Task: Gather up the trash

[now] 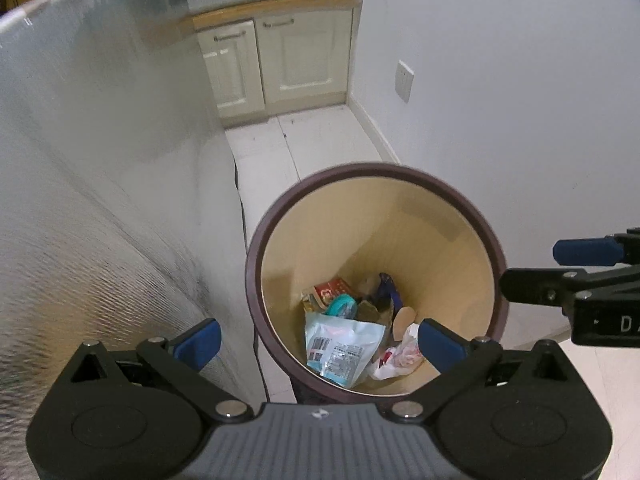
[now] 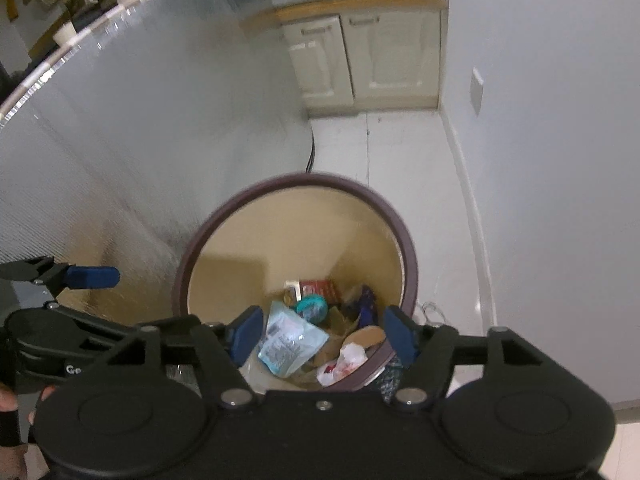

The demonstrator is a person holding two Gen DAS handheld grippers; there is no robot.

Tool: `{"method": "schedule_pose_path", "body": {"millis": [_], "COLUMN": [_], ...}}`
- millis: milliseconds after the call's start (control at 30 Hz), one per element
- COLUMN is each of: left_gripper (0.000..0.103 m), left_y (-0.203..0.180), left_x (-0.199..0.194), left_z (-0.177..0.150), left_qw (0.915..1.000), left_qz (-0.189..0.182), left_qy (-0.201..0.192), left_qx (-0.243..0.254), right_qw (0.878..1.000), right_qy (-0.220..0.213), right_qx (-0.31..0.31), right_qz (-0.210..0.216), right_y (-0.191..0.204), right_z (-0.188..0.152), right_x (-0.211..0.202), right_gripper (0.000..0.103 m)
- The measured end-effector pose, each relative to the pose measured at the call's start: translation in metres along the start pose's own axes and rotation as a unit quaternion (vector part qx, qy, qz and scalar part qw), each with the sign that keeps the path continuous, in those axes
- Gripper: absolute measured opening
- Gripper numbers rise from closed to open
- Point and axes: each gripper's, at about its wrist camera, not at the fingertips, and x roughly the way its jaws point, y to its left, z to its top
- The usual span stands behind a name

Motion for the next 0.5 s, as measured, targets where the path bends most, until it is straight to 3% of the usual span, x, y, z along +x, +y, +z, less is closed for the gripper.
{"method": "schedule_pose_path", "body": {"millis": [500], "left_gripper": [0.103], "left_y": [-0.006], "left_x": [-0.094], "left_z": [-0.007], "left_qw": [0.9976], "left_qz": [0.0], "left_qy": [-0.069], "left_qx": [0.003], "right_qw": [0.996], "right_qy": [-0.082], "right_qx": [0.008], "right_qz": [-0.031], "right_y": [0.009], "right_z": [-0.006], "right_x": [-0.098], "right_gripper": [0.086]}}
